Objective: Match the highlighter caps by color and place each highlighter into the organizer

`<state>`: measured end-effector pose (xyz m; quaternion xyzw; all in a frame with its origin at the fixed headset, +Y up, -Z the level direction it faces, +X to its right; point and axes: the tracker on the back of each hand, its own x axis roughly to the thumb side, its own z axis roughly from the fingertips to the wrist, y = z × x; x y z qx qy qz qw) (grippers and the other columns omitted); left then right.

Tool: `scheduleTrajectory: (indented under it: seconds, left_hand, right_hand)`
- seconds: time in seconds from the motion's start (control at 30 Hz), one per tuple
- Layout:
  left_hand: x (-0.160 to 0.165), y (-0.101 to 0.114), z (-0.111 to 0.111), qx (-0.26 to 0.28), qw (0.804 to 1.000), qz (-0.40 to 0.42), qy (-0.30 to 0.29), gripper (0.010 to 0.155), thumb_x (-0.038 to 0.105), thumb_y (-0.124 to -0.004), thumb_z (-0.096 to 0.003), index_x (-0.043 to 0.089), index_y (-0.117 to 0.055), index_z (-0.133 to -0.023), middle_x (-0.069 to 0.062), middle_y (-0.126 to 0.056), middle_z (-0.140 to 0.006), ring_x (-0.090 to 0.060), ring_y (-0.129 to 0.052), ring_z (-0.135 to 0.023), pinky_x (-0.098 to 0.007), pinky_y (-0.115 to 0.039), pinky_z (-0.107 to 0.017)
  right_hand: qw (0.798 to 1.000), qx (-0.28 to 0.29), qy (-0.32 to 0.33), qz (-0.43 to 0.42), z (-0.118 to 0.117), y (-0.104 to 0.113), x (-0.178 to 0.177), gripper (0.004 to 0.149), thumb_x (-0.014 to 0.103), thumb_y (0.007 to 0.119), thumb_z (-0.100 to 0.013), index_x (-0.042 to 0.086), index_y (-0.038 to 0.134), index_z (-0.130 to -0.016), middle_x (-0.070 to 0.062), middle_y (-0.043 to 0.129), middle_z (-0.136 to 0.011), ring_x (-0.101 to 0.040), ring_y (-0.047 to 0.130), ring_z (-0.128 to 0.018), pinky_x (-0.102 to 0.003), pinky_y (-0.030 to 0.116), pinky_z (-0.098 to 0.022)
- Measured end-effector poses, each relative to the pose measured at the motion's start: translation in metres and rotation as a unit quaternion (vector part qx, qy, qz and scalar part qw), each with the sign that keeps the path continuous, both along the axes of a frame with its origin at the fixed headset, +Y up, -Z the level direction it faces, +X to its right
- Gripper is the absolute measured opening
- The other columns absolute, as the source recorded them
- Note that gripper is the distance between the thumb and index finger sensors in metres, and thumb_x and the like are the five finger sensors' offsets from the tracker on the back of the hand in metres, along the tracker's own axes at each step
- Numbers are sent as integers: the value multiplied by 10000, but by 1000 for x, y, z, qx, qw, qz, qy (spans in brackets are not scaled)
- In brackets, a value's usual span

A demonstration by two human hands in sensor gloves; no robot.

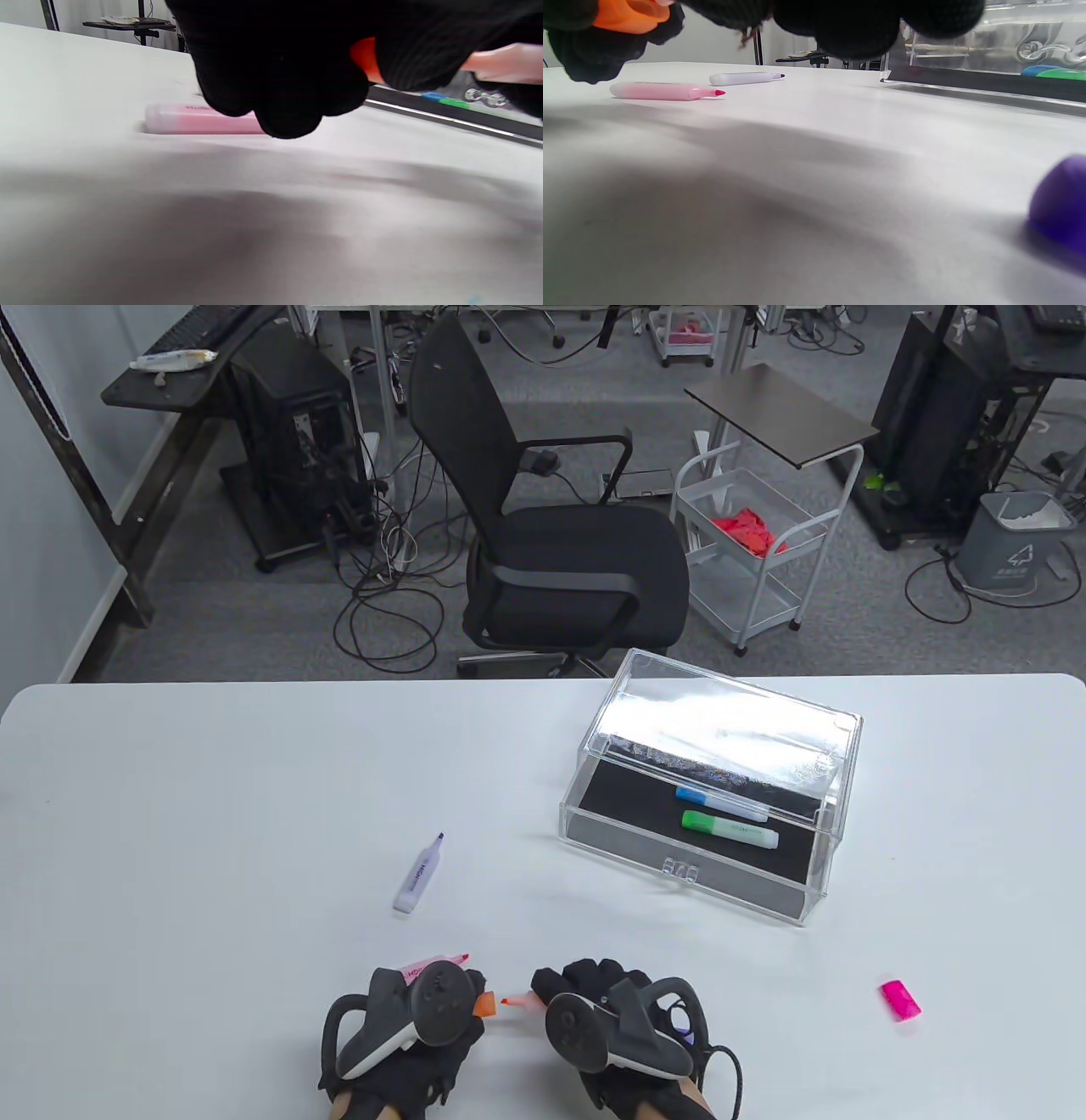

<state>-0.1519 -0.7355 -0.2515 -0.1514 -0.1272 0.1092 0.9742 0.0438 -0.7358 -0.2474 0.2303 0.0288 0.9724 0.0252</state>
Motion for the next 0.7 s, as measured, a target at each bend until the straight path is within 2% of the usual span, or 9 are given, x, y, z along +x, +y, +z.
scheduleTrajectory:
  seconds: [0.33, 0.7]
  left_hand:
    - [8, -1, 5, 1, 999, 15, -29, 629, 503, -704, -452, 330, -555, -1038, 100, -802, -902, -133, -963, -806, -397, -804, -708]
    - [20, 0, 19, 54, 997, 8, -56, 623, 459, -699, -449, 262, -597, -1031, 41, -866, -835, -146, -1019, -706, -404, -861, -649]
  right_hand:
    - [999, 4, 35, -19, 4, -1, -9, 567, 303, 736, -432, 303, 515, -954, -37, 654, -871, -242, 794, -646, -507, 691, -501]
    - [999, 14, 28, -23, 4, -1, -9, 529, 282, 754, -420, 253, 595, -925, -30, 734, -818, -211, 822, -571, -503, 734, -435]
